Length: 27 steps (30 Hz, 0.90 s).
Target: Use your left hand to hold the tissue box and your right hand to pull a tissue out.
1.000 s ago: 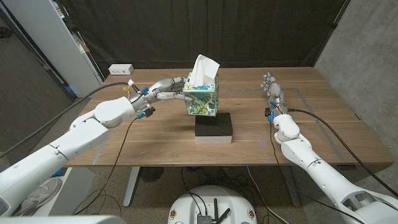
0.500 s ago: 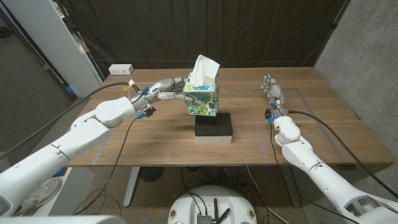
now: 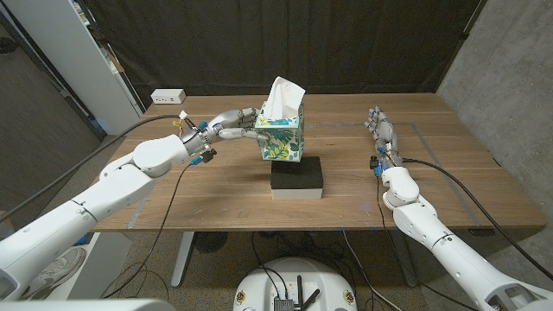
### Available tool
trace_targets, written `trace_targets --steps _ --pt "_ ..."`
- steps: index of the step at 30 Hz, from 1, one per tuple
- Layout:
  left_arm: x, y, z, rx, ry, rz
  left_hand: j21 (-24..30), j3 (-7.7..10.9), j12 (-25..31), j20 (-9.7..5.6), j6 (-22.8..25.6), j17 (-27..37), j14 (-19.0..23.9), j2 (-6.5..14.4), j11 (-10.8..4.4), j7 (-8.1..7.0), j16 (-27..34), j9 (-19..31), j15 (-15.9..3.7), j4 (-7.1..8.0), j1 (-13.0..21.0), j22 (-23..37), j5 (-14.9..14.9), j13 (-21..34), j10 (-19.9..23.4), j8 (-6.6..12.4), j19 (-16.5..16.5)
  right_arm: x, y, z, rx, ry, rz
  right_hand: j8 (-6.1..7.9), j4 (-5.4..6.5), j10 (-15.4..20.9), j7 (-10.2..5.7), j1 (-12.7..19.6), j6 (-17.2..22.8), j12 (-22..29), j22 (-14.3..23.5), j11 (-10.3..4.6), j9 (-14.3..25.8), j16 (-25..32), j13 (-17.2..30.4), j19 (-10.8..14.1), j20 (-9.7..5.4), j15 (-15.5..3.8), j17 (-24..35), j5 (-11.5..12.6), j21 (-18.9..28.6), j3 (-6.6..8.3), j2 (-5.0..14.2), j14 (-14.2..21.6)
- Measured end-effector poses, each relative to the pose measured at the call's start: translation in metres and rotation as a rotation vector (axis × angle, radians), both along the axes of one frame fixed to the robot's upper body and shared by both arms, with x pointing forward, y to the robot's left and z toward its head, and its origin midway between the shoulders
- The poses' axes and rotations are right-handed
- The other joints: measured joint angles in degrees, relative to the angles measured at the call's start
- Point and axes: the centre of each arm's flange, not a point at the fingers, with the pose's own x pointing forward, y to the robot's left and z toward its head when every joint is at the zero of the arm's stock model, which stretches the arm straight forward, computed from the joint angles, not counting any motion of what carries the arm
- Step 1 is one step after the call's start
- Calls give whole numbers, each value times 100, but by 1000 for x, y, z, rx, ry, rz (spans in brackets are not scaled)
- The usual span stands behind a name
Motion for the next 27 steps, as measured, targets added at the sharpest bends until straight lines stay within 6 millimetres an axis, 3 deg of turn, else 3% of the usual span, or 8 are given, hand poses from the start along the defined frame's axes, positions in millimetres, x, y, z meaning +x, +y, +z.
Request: trace_targets --steps 27 --pt "-1 -2 -2 -2 -6 -7 -65 22 -23 -29 0 -3 33 -2 0 0 -52 0 30 -23 -1 2 0 30 0 0 -34 -32 1 -20 18 -12 -17 0 -49 0 0 0 0 0 0 0 0 0 0 20 -20 0 1 0 -44 -1 0 0"
